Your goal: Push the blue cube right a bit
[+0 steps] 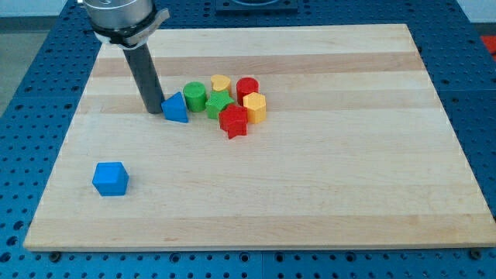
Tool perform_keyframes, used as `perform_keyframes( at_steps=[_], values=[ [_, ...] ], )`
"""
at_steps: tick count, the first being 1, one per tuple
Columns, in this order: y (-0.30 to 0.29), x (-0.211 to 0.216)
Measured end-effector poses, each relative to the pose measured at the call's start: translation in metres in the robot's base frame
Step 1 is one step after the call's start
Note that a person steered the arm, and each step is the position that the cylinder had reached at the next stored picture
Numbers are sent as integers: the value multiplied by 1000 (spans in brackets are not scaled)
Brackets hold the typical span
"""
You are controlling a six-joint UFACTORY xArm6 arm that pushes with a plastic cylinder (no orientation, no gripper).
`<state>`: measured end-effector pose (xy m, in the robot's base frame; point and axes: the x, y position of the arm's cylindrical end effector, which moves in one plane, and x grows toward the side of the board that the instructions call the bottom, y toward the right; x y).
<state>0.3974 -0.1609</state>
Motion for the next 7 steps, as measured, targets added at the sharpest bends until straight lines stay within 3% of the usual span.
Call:
perform_keyframes(
  at_steps=[3, 5, 7],
  values=[
    [43, 0],
    [-5, 17],
    [-60, 69]
  ],
)
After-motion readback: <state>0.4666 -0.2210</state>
